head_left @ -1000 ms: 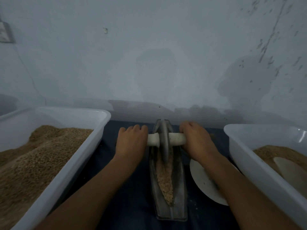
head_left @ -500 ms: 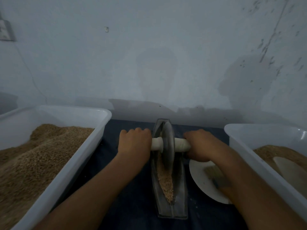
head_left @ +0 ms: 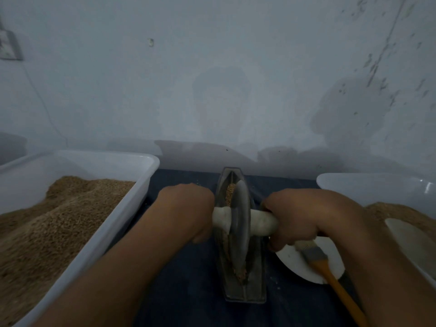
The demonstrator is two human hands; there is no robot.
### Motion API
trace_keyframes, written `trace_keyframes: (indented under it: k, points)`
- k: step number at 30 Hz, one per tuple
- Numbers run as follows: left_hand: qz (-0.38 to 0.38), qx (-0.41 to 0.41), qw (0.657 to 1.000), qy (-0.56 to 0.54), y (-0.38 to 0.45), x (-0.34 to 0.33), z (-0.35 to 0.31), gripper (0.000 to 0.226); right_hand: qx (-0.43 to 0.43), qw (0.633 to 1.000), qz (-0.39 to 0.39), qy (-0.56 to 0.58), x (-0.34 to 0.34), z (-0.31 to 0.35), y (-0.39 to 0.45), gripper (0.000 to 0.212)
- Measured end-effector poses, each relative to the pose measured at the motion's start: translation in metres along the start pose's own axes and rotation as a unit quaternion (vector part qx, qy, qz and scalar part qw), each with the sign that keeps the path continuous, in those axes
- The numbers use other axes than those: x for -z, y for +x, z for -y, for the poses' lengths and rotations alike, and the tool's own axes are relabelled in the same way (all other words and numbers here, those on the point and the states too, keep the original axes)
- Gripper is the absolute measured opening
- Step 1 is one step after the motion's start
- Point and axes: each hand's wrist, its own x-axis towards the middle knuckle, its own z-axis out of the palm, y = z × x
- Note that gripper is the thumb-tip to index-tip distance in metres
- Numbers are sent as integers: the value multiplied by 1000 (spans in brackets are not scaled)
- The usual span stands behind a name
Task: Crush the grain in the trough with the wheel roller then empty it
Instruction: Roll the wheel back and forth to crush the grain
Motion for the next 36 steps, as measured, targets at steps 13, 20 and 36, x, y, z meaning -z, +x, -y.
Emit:
trace_keyframes:
  k: [13, 20, 36]
  points:
    - [-81, 3, 996, -48, 37, -31, -1, 33, 2, 994, -107, 9, -14, -20, 36, 37]
    - [-345, -1, 935, -83, 74, -55, 4, 35, 22, 919, -368, 137, -32, -37, 72, 33]
    - [-317, 50, 946, -36, 72, -47, -6, 36, -13, 932, -344, 112, -40, -44, 86, 30]
